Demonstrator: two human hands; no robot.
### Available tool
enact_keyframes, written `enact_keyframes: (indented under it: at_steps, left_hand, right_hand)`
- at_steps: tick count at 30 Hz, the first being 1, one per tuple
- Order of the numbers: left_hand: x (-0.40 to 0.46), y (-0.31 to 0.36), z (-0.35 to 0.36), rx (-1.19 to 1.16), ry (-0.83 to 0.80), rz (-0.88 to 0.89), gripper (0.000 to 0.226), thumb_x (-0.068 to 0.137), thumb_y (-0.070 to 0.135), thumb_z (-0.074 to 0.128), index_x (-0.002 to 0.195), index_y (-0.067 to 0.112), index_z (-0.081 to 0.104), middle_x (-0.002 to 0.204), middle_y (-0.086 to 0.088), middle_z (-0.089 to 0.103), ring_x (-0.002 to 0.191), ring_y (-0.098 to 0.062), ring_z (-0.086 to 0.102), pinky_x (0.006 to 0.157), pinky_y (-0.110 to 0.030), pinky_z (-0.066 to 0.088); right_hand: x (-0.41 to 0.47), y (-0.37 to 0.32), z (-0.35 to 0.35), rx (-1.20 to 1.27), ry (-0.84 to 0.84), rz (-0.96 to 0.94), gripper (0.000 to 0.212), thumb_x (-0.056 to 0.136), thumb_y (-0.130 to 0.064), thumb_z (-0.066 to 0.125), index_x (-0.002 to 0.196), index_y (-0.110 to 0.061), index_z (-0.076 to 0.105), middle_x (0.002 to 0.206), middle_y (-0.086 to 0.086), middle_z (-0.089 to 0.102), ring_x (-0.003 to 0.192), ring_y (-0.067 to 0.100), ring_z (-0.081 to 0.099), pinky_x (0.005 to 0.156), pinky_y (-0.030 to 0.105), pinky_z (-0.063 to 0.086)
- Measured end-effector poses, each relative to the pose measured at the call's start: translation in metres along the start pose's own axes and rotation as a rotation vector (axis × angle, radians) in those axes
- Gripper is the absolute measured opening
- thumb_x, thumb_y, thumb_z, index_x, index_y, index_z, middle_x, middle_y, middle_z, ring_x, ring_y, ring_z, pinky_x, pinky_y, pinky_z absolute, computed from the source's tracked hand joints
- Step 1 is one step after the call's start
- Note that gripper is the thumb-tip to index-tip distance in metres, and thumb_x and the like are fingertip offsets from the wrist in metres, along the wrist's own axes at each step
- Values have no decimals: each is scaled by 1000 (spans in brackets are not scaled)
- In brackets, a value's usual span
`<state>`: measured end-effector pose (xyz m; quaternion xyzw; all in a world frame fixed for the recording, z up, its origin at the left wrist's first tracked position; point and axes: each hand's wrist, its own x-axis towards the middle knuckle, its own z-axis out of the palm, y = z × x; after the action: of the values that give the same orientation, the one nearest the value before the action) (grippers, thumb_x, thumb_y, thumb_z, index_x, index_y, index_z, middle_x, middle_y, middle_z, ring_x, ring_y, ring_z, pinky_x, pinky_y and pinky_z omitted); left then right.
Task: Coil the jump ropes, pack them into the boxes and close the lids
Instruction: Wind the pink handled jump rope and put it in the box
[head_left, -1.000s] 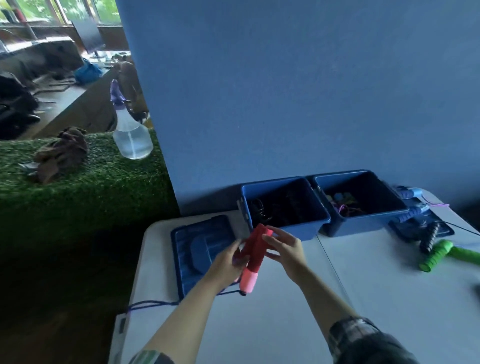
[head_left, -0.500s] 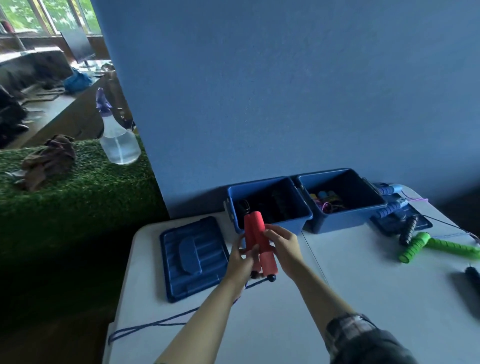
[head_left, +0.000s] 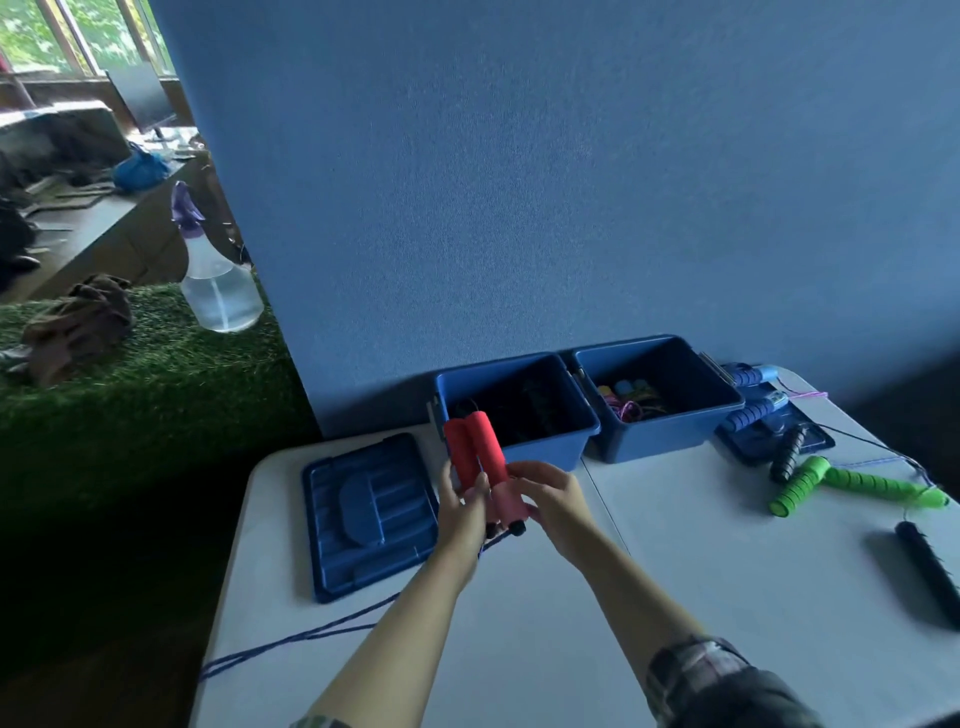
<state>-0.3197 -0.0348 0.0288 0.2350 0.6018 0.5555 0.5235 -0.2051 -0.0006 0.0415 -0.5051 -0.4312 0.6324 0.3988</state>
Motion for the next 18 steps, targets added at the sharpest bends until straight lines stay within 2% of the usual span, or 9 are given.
enact_keyframes:
  at_steps: [3,6,8,10,13,16,18]
  left_hand:
    - [-1,3,7,-32,4,-16,39,98,29,51,131,41,33,116,-5,62,100,-32,66,70,-41,56]
    - [-3,8,16,-119,2,-82,32,97,19,39,128,26,38,110,-15,62,87,-35,65,63,-43,55]
    - [-2,9,17,-129,17,-80,34,93,12,34,125,22,40,106,-19,61,78,-33,63,59,-40,54]
    - [-2,8,17,-112,28,-76,38,90,13,33,127,21,38,110,-19,60,79,-33,62,60,-39,54]
    - [0,5,16,-120,7,-91,40,90,17,34,129,24,38,113,-18,60,87,-34,64,68,-42,57]
    - [-1,7,17,-143,-5,-98,34,96,16,32,128,24,37,107,-11,62,84,-29,64,73,-45,56]
    - [-3,7,18,-172,-19,-102,31,97,13,32,126,25,35,99,-8,62,76,-23,64,64,-38,54]
  right_hand:
    - [-2,4,-1,-64,-14,-1,20,84,-12,65,98,-24,73,89,11,71,75,20,62,71,37,49]
    - [-3,10,-1,-100,-64,16,27,83,-18,66,110,-22,69,101,12,70,70,19,61,66,33,47]
    - [-4,13,-1,-135,-23,-9,29,80,-20,71,109,-23,65,112,4,65,73,15,64,68,30,50]
    - [-5,14,-4,-173,48,10,33,70,-23,77,101,-22,64,99,0,67,78,19,65,71,31,50]
    - [-7,12,-7,-147,44,22,28,51,-20,74,76,-8,72,67,9,65,64,21,59,67,34,45]
    - [-13,10,-8,-3,31,22,12,64,-11,75,76,-8,75,70,14,65,67,23,59,73,37,49]
    - [-15,12,-8,55,-22,49,13,72,-12,74,85,-10,74,75,12,65,71,21,61,76,32,51]
